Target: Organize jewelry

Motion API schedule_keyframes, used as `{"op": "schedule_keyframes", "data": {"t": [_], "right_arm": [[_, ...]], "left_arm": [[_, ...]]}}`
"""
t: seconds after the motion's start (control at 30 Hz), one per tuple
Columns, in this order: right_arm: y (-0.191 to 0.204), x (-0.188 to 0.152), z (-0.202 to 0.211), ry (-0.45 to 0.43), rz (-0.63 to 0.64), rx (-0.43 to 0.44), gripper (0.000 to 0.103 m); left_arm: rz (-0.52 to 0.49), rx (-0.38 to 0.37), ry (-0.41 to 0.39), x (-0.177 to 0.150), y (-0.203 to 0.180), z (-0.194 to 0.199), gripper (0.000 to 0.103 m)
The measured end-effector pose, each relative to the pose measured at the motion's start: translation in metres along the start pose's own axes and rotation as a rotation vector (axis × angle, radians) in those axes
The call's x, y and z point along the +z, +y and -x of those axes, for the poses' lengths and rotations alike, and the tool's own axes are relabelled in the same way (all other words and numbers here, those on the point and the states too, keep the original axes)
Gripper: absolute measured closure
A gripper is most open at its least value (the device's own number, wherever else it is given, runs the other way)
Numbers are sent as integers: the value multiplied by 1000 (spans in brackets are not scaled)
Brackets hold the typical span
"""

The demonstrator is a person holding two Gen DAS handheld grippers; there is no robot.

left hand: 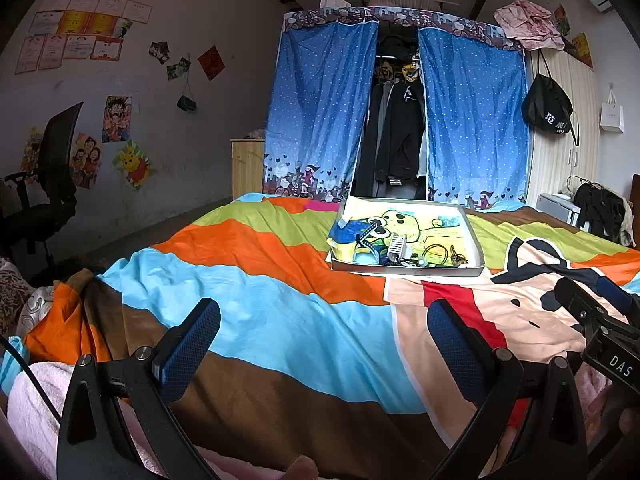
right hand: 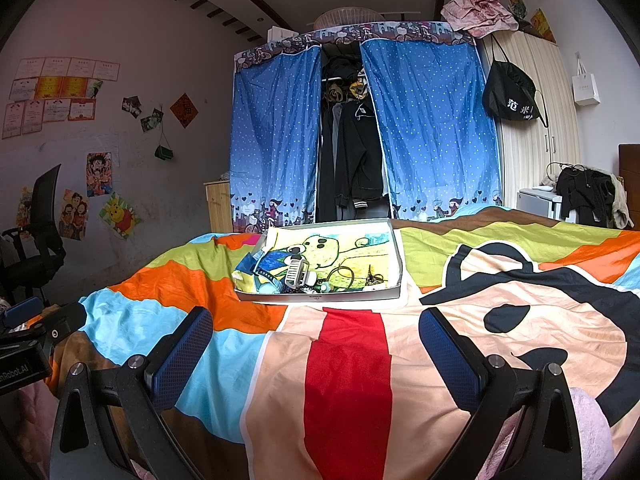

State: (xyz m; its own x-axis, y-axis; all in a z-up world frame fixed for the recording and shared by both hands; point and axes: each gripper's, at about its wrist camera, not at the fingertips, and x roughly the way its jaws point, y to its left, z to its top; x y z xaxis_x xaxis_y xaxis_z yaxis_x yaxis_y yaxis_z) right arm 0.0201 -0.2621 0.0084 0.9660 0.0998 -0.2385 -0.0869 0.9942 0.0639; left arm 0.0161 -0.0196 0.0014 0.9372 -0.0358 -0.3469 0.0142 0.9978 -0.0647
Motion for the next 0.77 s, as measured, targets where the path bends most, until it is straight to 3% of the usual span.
{"op": "schedule_keyframes", "data": {"t": [0.77], "right_arm": [[1,1,0,3,1,1,0]], "left_arm": [[-33,36,-8,1,0,-3,1]]}}
